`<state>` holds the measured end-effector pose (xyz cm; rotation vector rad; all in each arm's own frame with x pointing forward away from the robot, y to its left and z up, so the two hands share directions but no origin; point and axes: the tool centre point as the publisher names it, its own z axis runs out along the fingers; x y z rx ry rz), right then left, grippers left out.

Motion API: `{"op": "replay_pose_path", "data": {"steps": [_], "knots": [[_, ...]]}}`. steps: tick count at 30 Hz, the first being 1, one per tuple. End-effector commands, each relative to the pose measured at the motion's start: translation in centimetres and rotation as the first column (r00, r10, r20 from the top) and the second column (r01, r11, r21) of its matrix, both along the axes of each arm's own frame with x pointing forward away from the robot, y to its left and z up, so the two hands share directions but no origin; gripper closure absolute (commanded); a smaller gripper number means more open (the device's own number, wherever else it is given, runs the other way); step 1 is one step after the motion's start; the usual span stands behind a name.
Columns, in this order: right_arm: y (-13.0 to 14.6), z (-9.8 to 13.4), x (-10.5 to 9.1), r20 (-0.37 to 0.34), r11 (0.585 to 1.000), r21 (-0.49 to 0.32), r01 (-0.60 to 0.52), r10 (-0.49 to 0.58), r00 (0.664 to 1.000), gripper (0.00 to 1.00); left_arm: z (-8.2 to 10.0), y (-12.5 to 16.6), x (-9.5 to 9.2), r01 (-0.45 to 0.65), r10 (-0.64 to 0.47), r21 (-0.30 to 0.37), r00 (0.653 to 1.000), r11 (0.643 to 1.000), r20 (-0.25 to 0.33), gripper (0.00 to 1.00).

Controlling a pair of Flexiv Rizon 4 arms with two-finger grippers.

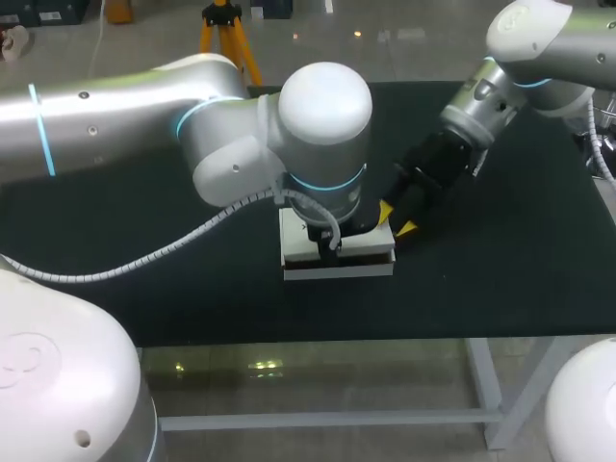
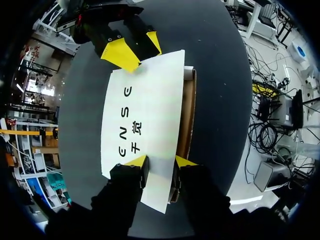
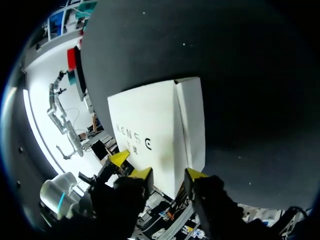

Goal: Assemble the packaging by folding the flat box into shape, placing the metal phone stand inside, and closing the box properly

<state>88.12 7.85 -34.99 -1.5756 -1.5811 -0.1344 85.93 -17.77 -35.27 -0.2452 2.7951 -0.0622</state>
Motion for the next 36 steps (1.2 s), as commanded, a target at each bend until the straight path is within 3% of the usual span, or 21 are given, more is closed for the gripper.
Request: {"op": "replay_pose_path", "data": {"steps": [1, 10, 18, 27, 36], "knots": [[-0.6, 0.7, -0.8, 0.023, 1.0, -0.003, 0.021, -0.02, 1.0, 0.55, -0.2, -0.2, -0.3, 0.002, -0.002, 0.007, 1.0, 1.0, 0.0, 0.65], [-1.1, 1.5, -1.1, 0.057, 0.999, -0.003, 0.043, -0.042, 0.997, 0.6, -0.5, -0.3, -0.5, 0.008, -0.007, 0.016, 1.0, 1.0, -0.012, 0.63], [-1.3, 2.8, -1.3, 0.118, 0.998, 0.004, 0.065, -0.065, 0.991, 1.0, -0.7, -0.2, -0.8, 0.01, -0.01, 0.019, 1.0, 1.0, -0.016, 0.63], [0.0, 3.4, -2.1, 0.191, 0.999, -0.007, 0.031, -0.029, 0.981, 1.0, -0.7, -0.2, -0.8, 0.008, -0.008, 0.021, 1.0, 1.0, -0.02, 0.64], [1.6, 2.1, -3.3, 0.229, 0.999, -0.029, -0.018, 0.024, 0.973, 1.0, -0.7, -0.2, -0.8, 0.01, -0.01, 0.02, 1.0, 1.0, -0.021, 0.64]]}}
